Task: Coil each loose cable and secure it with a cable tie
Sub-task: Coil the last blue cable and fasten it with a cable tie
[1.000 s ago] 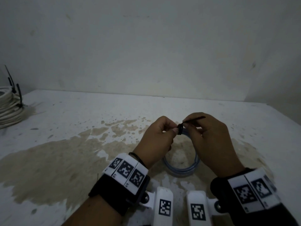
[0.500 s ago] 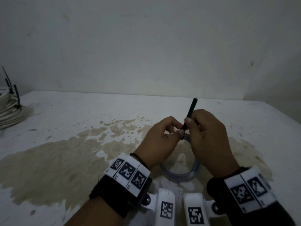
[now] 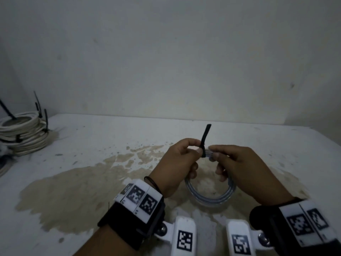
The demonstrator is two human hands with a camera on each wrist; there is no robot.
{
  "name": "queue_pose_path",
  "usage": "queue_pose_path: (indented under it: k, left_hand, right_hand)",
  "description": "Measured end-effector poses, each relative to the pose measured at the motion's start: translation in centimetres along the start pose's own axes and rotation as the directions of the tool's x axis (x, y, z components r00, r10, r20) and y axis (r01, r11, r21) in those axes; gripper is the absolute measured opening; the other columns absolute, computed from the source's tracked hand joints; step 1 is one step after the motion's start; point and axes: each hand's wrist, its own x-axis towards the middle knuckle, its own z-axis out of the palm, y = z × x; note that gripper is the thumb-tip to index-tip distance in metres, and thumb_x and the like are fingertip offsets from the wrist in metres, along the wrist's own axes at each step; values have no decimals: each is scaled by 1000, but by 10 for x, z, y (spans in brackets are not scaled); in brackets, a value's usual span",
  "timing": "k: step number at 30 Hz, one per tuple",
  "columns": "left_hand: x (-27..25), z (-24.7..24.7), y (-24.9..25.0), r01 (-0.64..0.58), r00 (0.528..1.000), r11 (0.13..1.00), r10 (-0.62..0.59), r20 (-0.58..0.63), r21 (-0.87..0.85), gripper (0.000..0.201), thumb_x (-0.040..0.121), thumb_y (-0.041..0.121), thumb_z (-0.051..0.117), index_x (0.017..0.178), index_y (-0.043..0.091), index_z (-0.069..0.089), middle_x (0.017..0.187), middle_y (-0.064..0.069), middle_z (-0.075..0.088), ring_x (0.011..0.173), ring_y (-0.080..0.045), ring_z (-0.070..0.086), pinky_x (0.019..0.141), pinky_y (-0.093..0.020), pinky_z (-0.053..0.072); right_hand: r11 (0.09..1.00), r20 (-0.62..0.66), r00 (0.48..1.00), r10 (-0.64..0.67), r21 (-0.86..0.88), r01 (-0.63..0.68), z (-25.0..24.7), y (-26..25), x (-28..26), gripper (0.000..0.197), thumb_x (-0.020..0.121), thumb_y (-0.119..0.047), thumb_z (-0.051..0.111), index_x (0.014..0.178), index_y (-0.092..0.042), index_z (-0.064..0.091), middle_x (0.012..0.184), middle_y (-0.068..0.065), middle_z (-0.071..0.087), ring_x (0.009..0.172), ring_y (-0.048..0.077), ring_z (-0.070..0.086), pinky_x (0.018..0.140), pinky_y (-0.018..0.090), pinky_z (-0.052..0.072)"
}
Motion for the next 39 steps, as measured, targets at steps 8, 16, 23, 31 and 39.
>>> queue_pose_path:
  k: [8,16,23,31,39]
  left_hand:
    - [-43,-59,17,-45,994,879,87,-67,474,12,90,21,62,102,21,67,84,-5,73,74,-17,71,67,-33,59]
    - [-113,-147,27,118,993,865,-94,-75,488,17,88,23,68,100,13,75,86,-8,73,77,-18,69,76,-33,59]
    - [-177,-224,26,213,930,976,-188,-314,47,16,84,5,68,98,1,74,91,-17,72,77,-24,66,73,-31,59]
    - [-206,-336,40,-375,404,924,86,-910,-79,14,92,4,55,87,-1,67,82,-10,72,73,-15,68,65,-19,57]
    - [-175,-426,38,-235,184,971,76,-980,31,12,91,5,60,91,-6,66,75,-12,67,66,-17,65,57,-18,56]
  right_hand:
    - [987,328,940,-88,-100,127,32,-45,5,26,95,-19,54,78,-32,68,49,-3,58,42,11,51,45,20,41]
    - [980,735,678,8,-140,139,112,-101,23,8,94,-18,55,95,-23,61,63,1,67,48,15,50,52,27,41]
    - [993,816,578,-10,78,-93,201,-149,32,15,88,-22,63,101,-13,63,75,13,71,57,21,63,53,29,49]
    - [904,433,894,117,325,-277,282,-143,43,22,95,-25,54,90,-5,64,95,12,66,80,25,62,64,38,51]
    - [806,309,903,299,426,-412,305,-107,47,17,95,-10,52,84,0,60,80,16,58,67,23,50,57,32,42]
